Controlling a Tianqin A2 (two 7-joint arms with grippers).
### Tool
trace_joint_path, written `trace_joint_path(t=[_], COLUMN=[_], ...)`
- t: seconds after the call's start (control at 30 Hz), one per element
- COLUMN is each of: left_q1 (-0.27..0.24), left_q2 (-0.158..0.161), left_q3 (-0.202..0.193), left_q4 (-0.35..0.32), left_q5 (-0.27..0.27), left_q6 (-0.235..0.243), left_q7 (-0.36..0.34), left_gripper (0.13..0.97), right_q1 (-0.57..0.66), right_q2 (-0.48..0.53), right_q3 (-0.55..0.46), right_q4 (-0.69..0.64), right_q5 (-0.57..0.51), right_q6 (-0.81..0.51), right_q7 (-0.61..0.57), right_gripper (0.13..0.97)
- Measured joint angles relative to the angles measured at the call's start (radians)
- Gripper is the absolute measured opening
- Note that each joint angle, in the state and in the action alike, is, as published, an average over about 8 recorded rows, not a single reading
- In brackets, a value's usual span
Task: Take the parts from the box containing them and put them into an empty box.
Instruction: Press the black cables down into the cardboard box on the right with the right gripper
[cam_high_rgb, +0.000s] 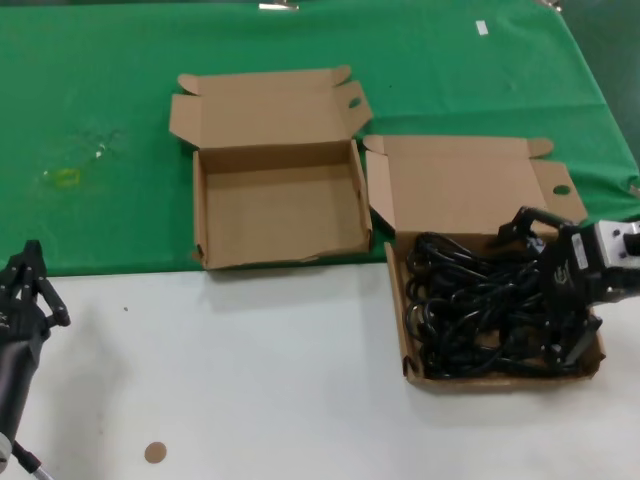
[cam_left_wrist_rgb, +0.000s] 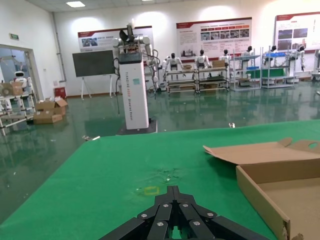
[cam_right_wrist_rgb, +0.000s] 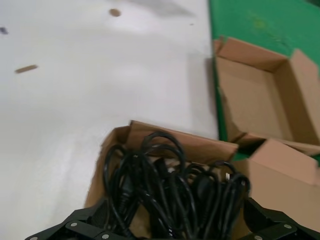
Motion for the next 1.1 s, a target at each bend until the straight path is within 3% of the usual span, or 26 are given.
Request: trace_joint_path(t=[0.5, 0.8, 1.1], left_q1=[0.000, 0.000, 0.000], left_q2=[0.000, 0.000, 0.000], left_q3=[0.000, 0.000, 0.000], left_q4=[0.000, 0.000, 0.000], left_q5=[0.000, 0.000, 0.000], left_q6=[0.000, 0.000, 0.000], left_q7=[0.000, 0.000, 0.000], left_gripper=[0.144, 0.144, 0.144], right_q1=[0.113, 0.134, 0.143], right_q2=[-0.128, -0.155, -0.160], right_q3=[-0.036, -0.036, -0.035], right_q4=[-0.199, -0.239, -0.236], right_q5=[-0.128, -0.175, -0.206], right_q6=[-0.098, -0.106, -0.128], right_q7=[-0.126, -0.127, -0.097], right_gripper=[0.885, 0.742, 0.529])
